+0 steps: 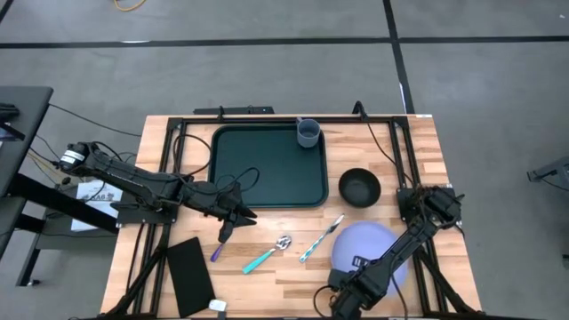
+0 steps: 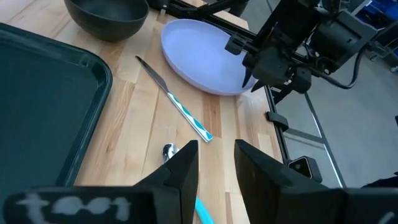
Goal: Set up tray
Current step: Put the plate on the serving tray
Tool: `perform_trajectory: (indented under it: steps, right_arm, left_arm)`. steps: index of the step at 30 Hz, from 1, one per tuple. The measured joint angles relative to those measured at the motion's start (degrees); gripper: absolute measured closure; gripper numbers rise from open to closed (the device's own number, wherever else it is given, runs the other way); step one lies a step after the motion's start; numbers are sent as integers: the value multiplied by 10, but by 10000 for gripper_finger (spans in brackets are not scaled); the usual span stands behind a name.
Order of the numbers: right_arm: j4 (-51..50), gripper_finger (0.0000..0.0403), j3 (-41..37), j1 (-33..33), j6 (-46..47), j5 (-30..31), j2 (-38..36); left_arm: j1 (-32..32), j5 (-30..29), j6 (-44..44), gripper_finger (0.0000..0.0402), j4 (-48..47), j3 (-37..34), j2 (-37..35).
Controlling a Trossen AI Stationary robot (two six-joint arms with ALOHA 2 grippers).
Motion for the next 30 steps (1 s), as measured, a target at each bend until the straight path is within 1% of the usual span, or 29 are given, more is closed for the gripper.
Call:
perform_trajectory:
  steps: [3, 6, 8, 12, 15, 23, 30]
  right_arm:
    - [1, 343, 0, -4, 0, -1, 0]
    - [-2, 383, 0, -8, 3, -4, -1]
    - [-3, 393, 0, -9, 4, 0, -1]
    - [0, 387, 0, -12, 20, 0, -2]
    - [0, 396, 0, -15, 36, 2, -2]
    - [-8, 400, 14, -15, 71, 12, -2]
    - [-60, 402, 54, -22, 79, 39, -2]
  left_arm:
    - [0, 0, 0, 310, 0, 0, 0]
    - [0, 0, 0, 310, -1, 0, 0]
    - [0, 0, 0, 310, -1, 0, 0]
    - [0, 0, -4, 310, -1, 0, 0]
    - [0, 0, -6, 310, -1, 0, 0]
    - [0, 0, -6, 310, -1, 0, 0]
    - [0, 0, -6, 310, -1, 0, 0]
